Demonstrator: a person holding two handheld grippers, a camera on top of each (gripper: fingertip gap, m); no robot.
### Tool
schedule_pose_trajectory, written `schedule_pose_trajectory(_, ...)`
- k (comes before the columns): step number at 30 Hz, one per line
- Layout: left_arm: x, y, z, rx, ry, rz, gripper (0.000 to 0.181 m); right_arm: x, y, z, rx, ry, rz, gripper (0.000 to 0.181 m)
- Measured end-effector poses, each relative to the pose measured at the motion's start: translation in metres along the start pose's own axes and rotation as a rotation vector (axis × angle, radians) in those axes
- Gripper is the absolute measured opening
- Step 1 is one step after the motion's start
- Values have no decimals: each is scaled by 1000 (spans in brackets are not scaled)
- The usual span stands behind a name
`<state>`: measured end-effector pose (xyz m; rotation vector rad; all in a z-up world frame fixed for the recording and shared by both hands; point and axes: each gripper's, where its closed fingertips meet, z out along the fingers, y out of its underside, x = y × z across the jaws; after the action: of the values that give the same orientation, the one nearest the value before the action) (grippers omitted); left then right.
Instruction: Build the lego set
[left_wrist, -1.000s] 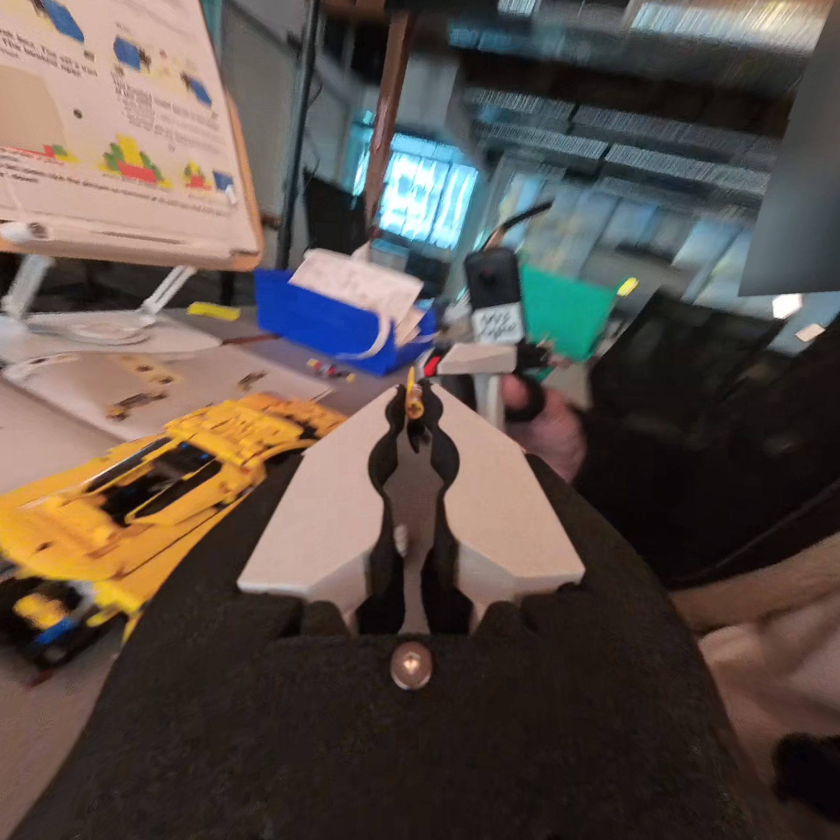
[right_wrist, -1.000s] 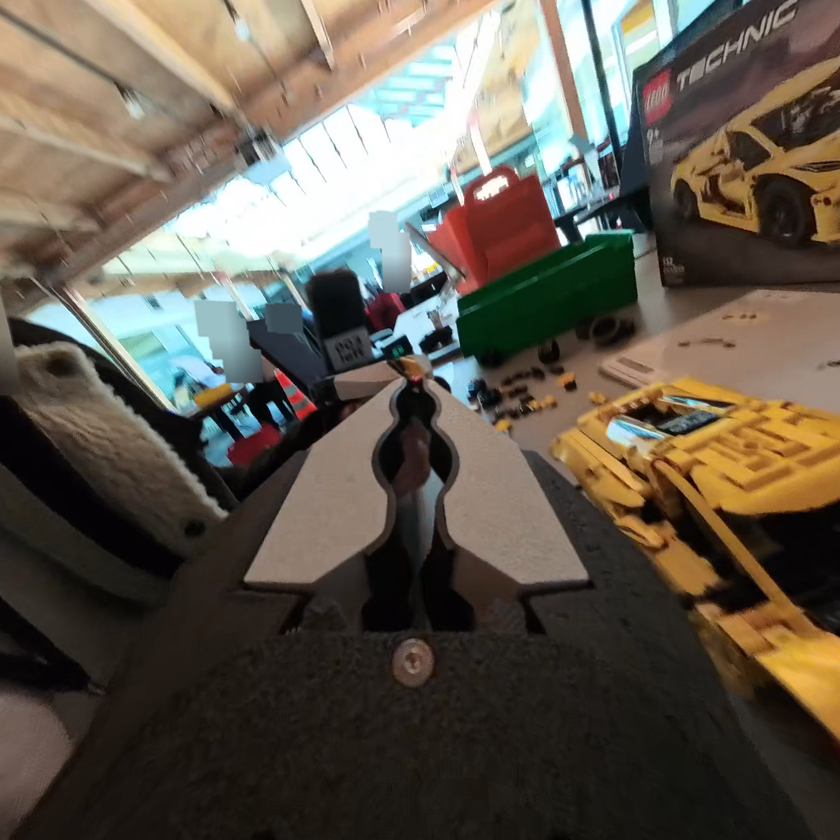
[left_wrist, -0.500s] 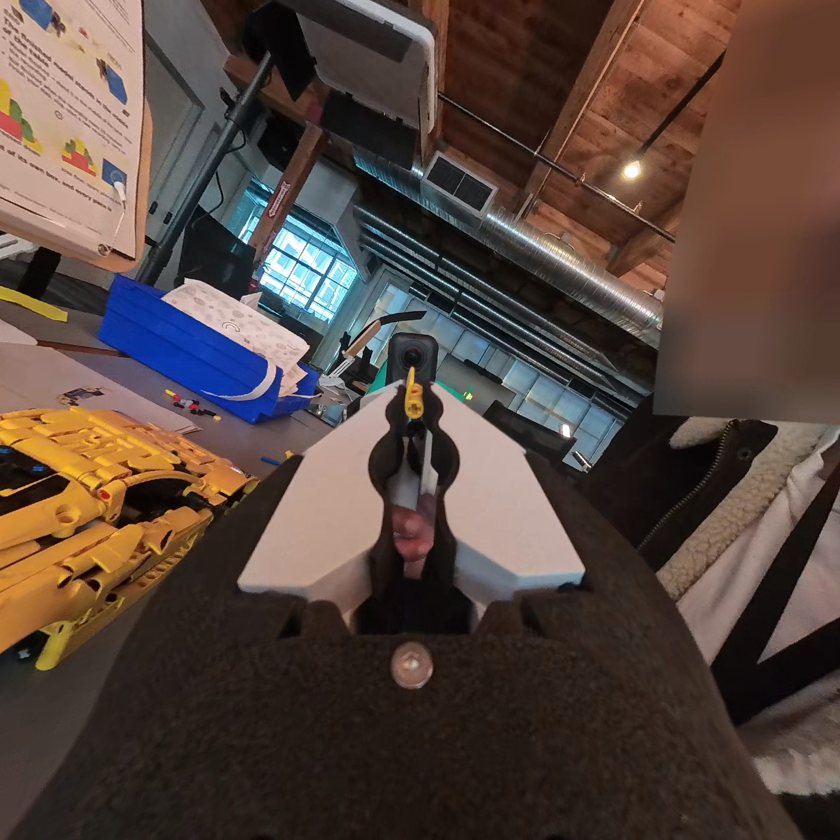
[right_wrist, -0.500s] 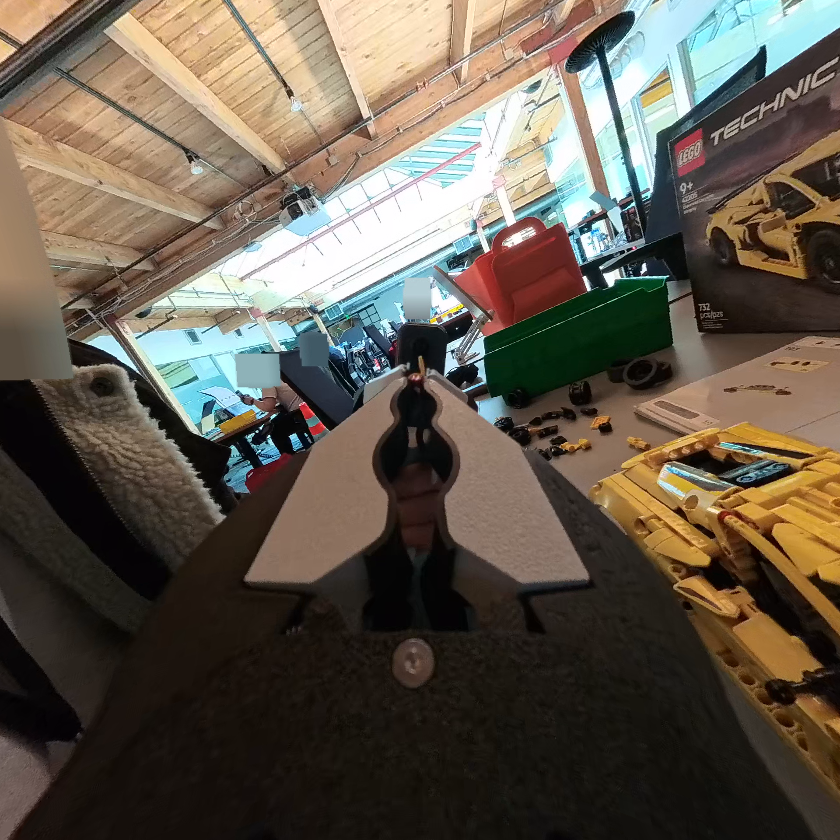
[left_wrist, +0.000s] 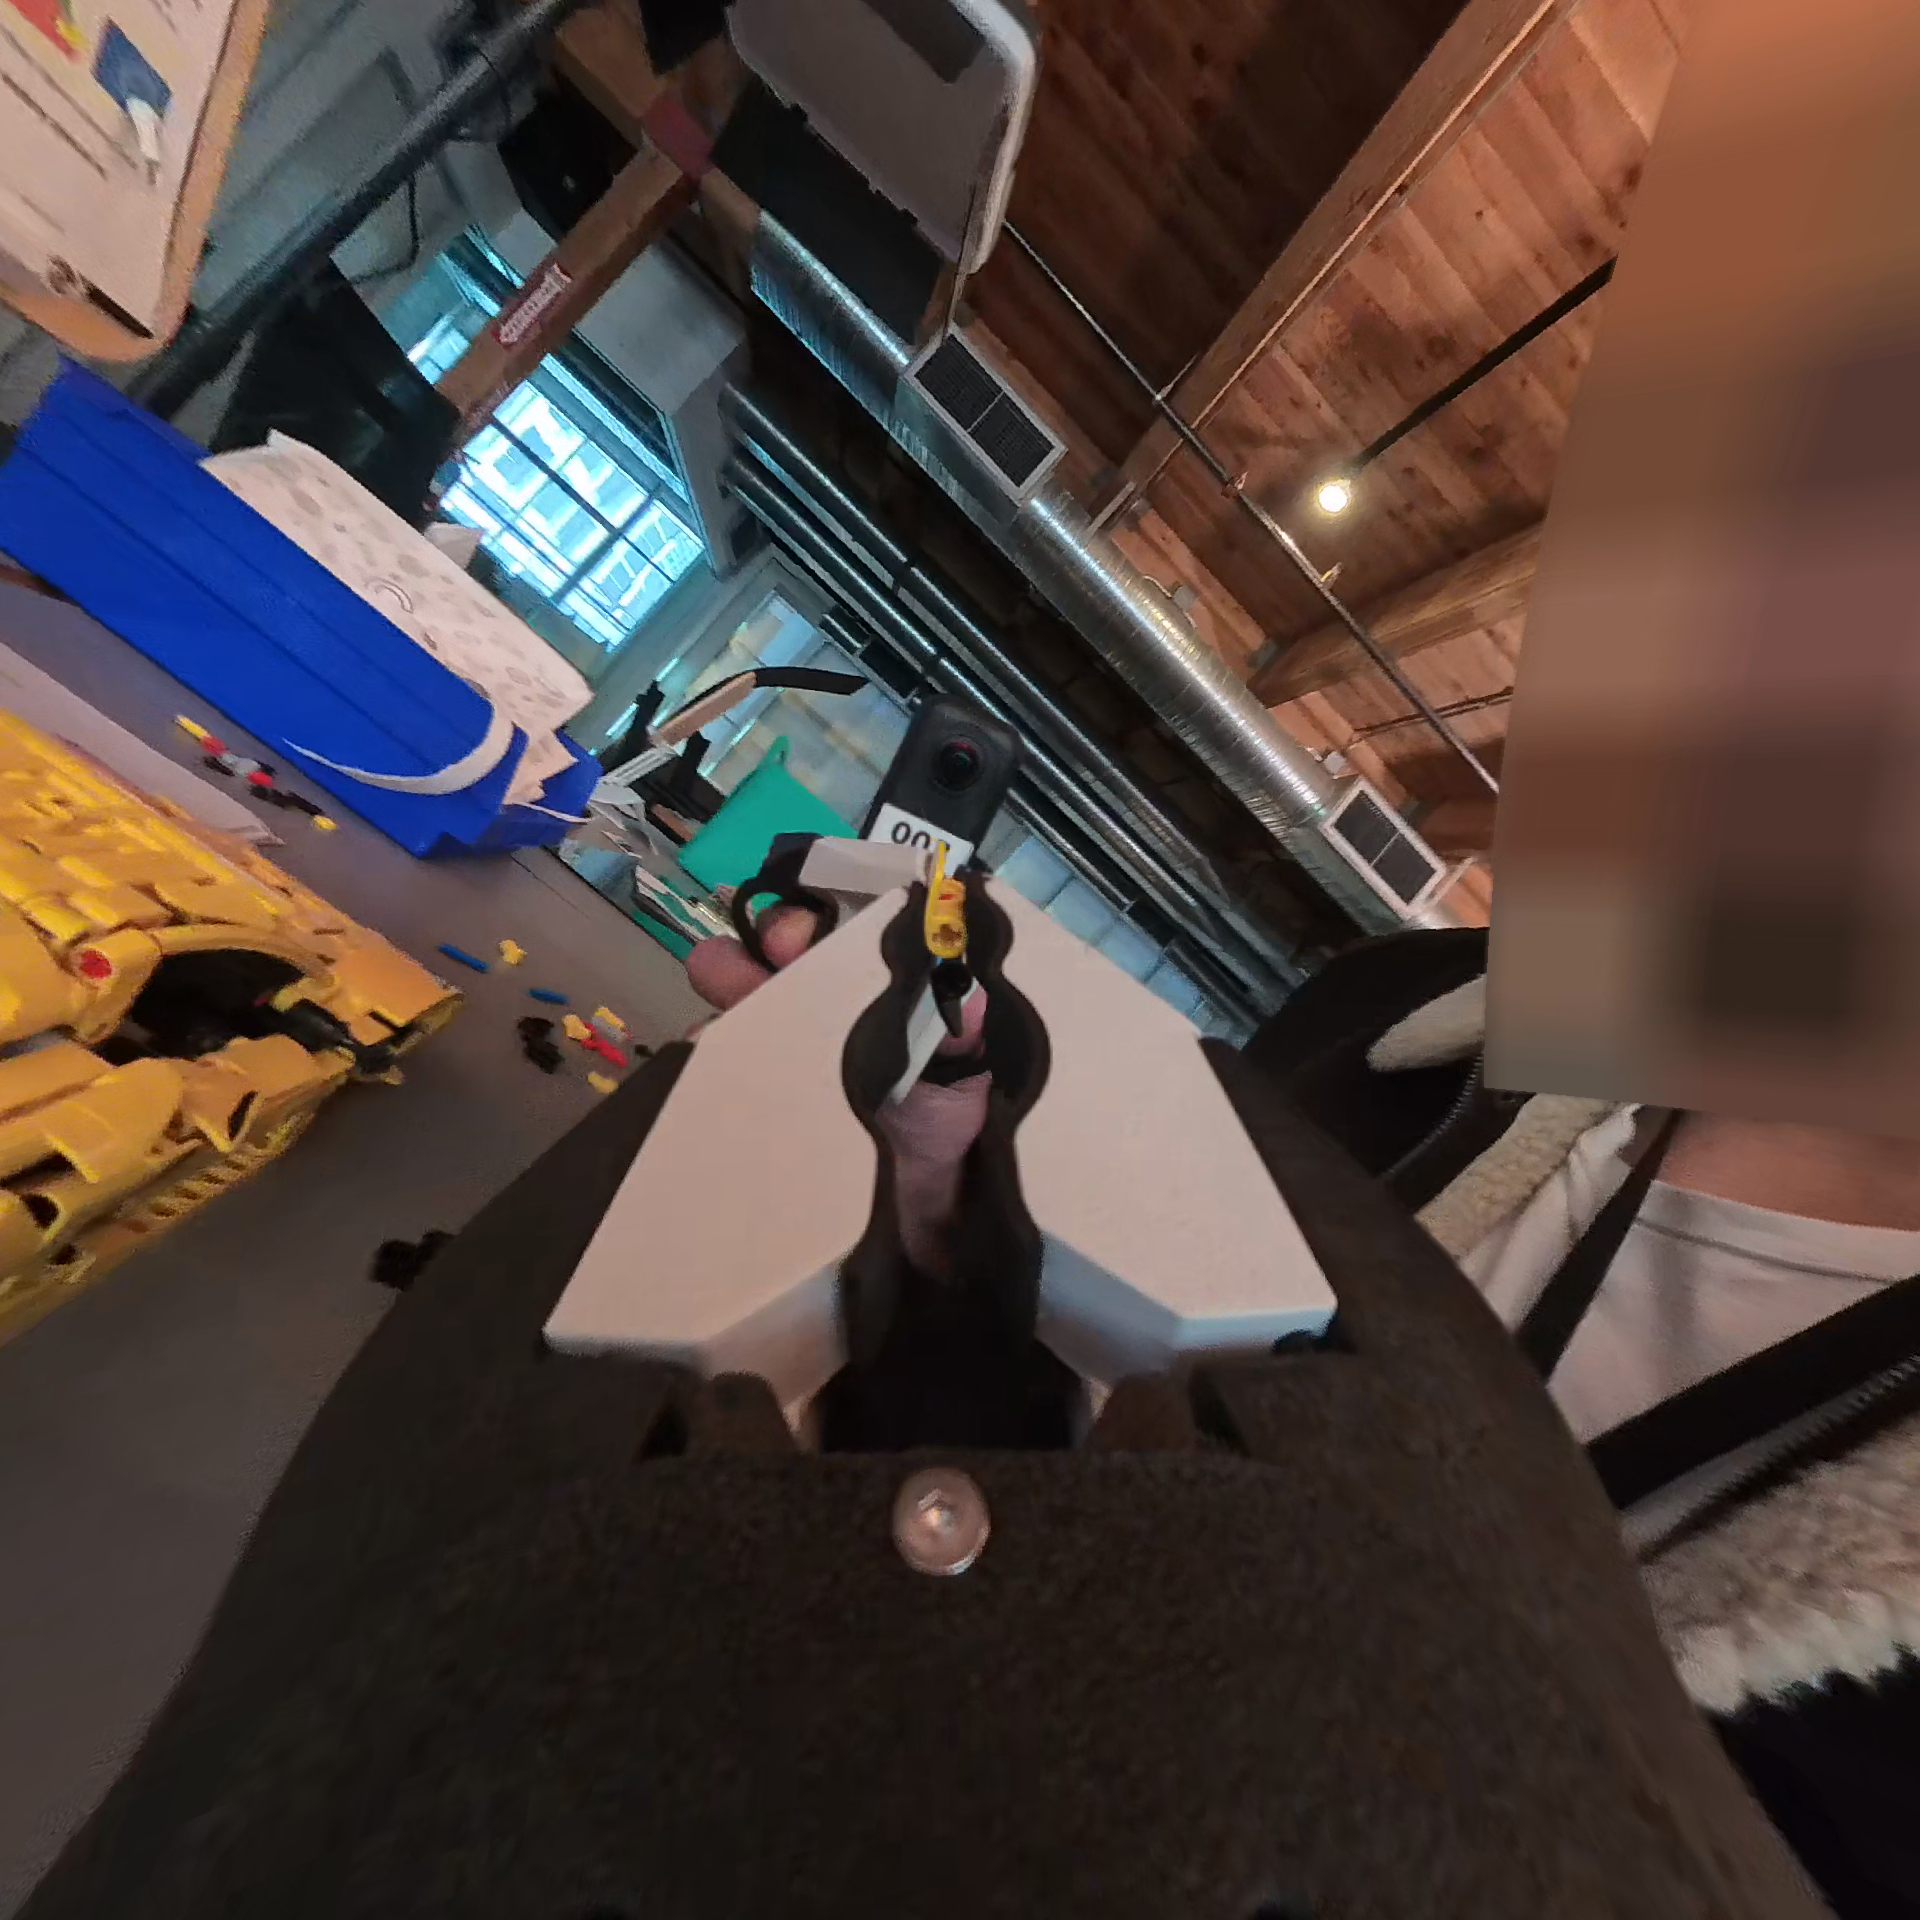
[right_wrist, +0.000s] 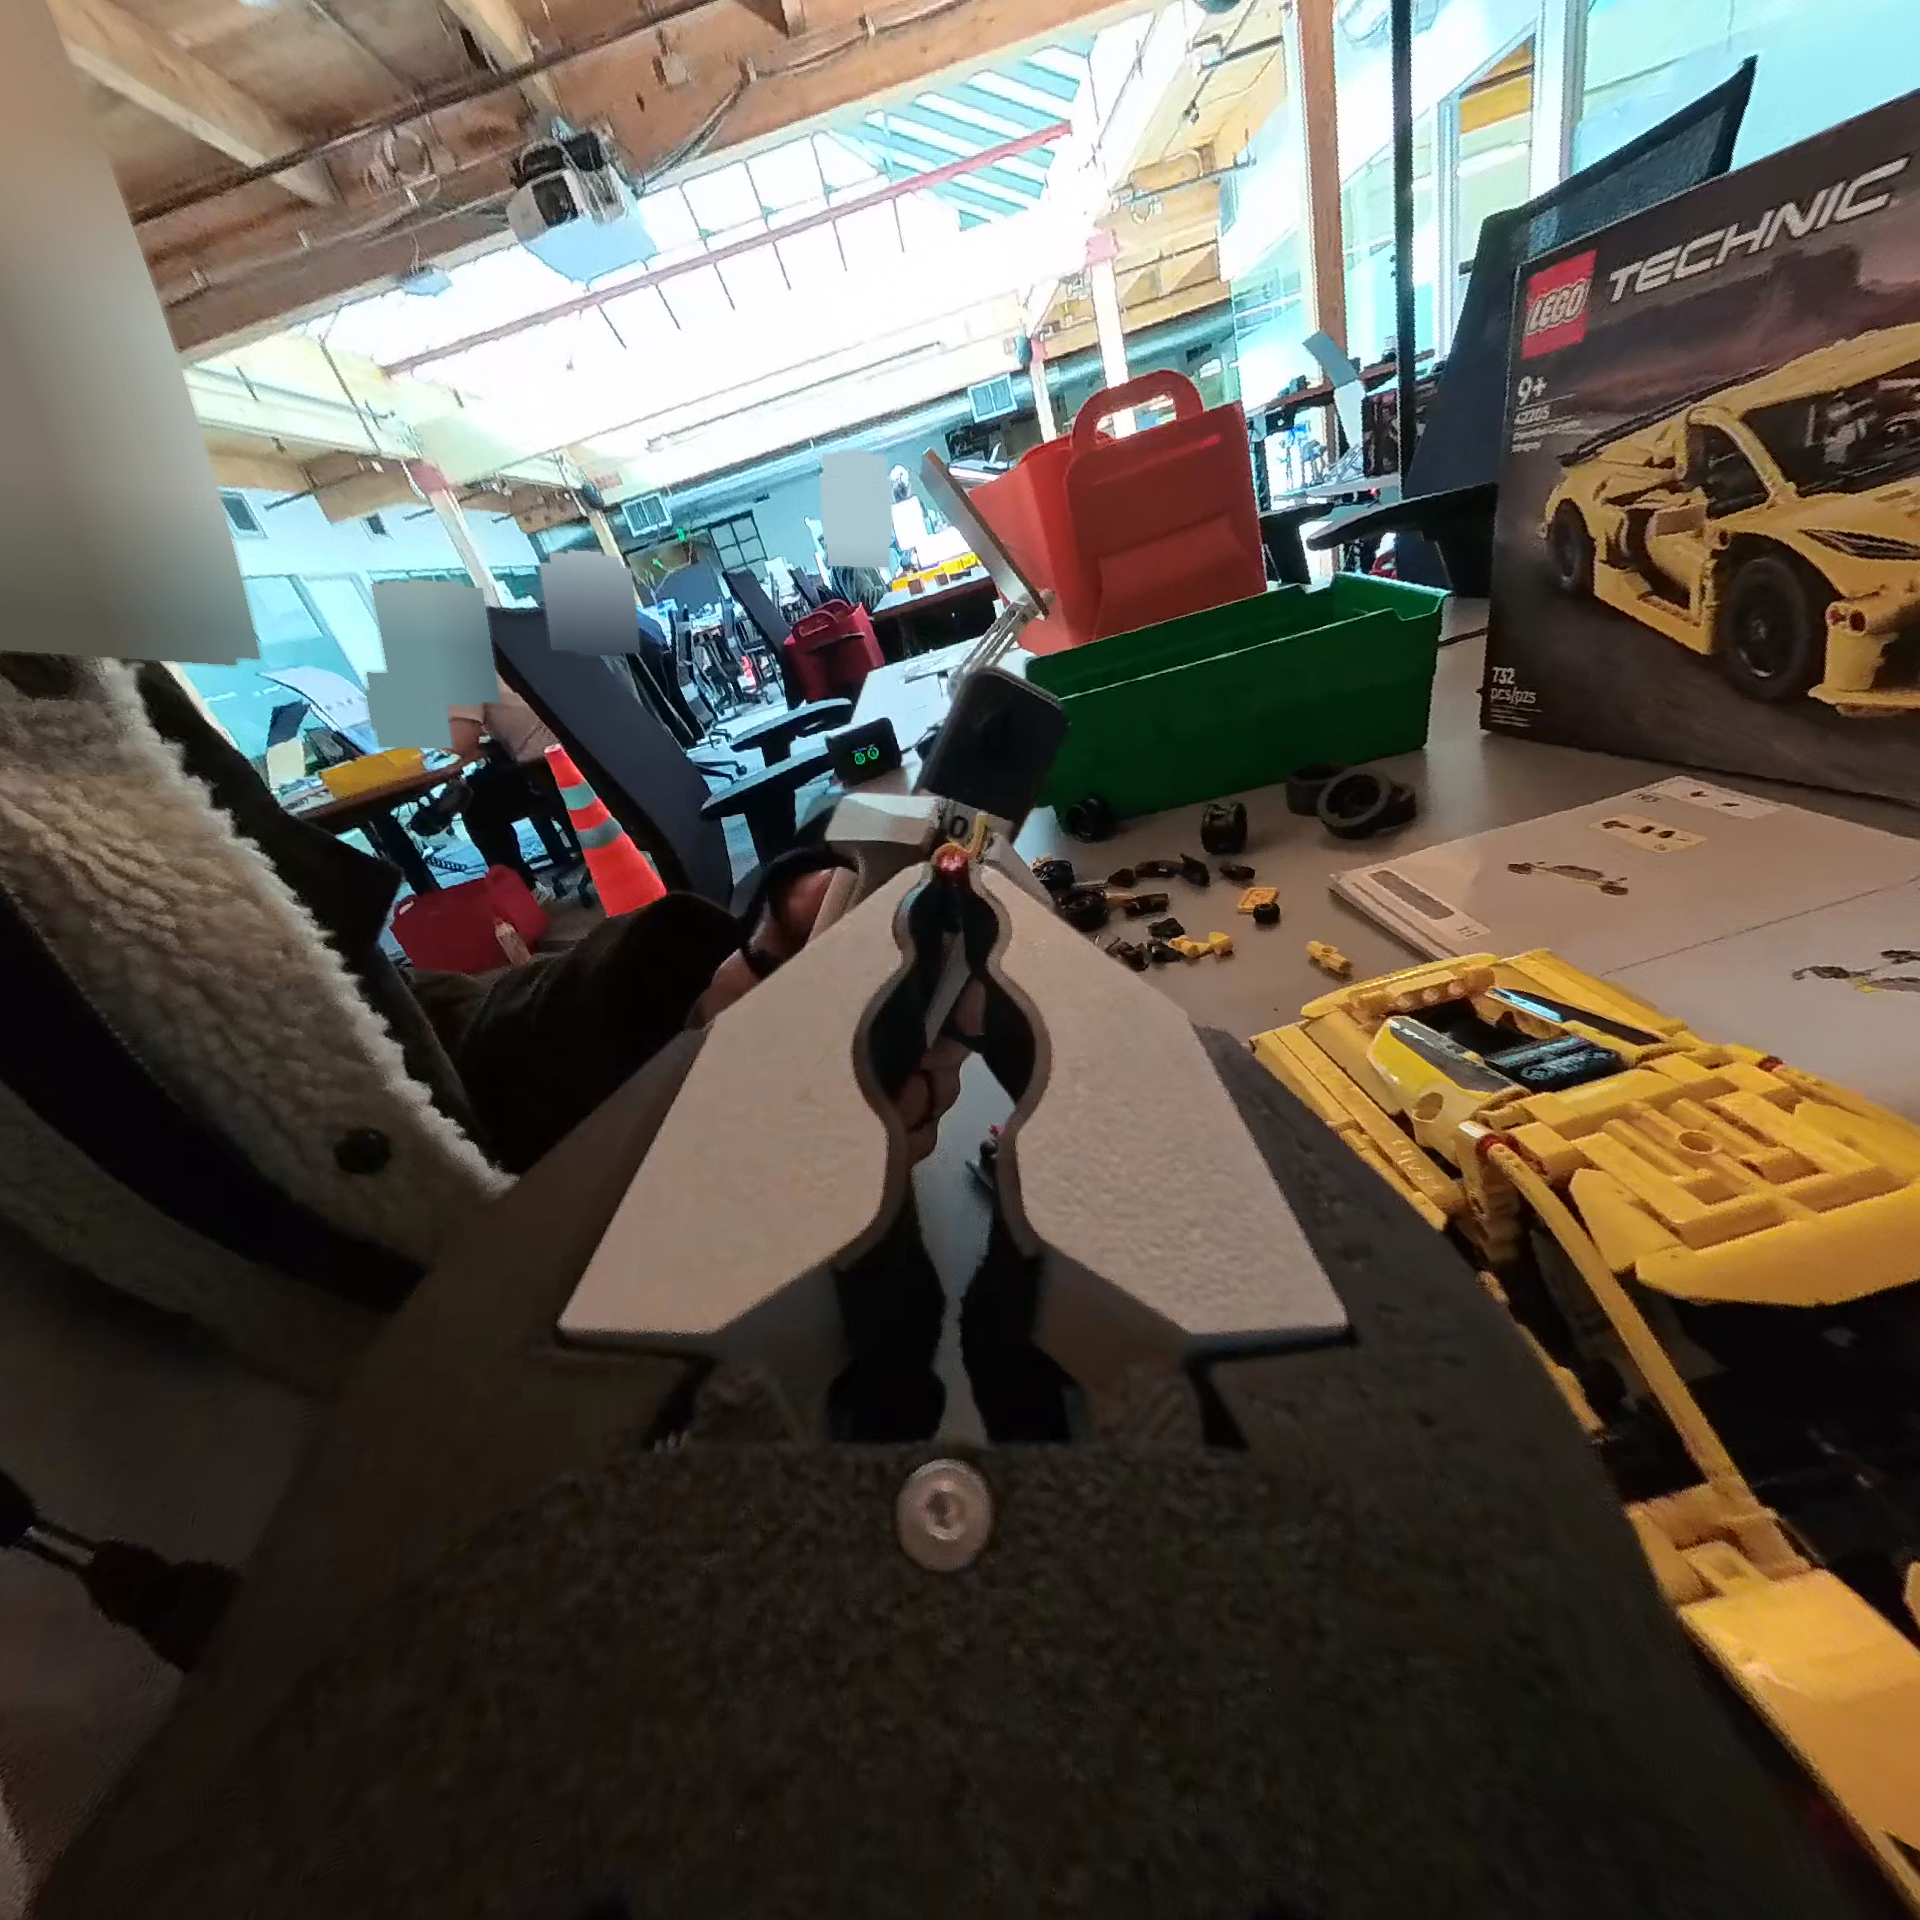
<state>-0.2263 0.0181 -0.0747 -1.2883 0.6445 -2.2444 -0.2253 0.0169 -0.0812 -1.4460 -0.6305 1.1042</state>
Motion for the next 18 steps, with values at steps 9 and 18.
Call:
schedule_pose_trajectory(9, -2, 2, 0, -7, 23, -63, 6, 0, 3, -1, -14, 8, -14, 1)
schedule_pose_trajectory(18, -7, 5, -1, -21, -23, -27, 6, 3, 8, -2, -24, 8, 37, 1)
